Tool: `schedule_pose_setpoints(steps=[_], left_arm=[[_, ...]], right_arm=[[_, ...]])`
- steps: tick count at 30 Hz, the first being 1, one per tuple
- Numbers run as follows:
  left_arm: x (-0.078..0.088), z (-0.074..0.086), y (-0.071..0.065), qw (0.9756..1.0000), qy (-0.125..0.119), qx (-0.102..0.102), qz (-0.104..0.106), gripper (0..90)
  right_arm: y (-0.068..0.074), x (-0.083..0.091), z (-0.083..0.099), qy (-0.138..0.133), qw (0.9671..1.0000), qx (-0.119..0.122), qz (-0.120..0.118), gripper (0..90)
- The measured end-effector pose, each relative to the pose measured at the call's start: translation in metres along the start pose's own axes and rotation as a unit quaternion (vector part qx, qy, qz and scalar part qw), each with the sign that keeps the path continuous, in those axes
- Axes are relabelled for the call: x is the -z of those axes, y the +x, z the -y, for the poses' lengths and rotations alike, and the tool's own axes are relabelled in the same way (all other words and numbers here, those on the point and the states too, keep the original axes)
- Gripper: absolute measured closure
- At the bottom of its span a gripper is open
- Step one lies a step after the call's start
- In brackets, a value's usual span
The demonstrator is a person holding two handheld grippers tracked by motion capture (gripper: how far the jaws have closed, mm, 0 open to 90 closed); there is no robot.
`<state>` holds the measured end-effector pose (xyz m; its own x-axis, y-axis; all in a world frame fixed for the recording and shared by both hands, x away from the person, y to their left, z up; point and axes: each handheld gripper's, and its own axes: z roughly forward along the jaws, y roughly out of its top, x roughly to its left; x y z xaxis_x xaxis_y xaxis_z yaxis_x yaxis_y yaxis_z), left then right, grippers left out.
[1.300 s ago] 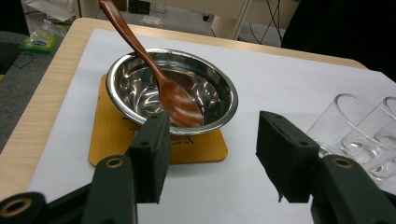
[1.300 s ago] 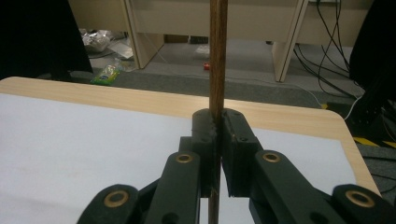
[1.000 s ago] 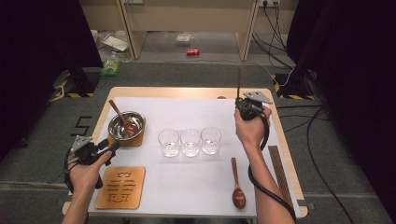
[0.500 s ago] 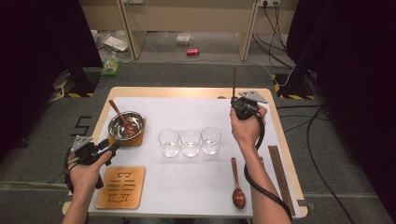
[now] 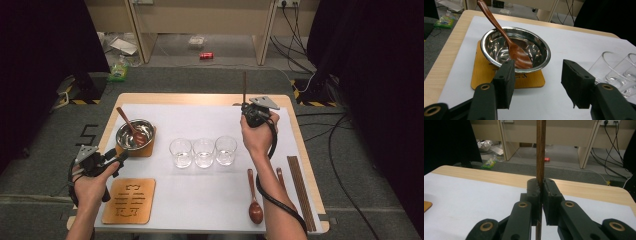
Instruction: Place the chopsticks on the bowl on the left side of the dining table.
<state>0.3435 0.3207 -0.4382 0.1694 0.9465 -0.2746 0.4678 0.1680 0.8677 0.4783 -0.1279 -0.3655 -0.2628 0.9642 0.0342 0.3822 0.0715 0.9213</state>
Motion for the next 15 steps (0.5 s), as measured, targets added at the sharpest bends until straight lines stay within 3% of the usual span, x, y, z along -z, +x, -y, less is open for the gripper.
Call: schedule_pose_setpoints(steps=[15], left_arm=[[0.0,0.0,0.0,1.0,0.0,0.002,0.0,44.4]], right_arm=[[0.013,-0.005,-0.002,-0.011,0.9998,0.002,-0.014,84.6]])
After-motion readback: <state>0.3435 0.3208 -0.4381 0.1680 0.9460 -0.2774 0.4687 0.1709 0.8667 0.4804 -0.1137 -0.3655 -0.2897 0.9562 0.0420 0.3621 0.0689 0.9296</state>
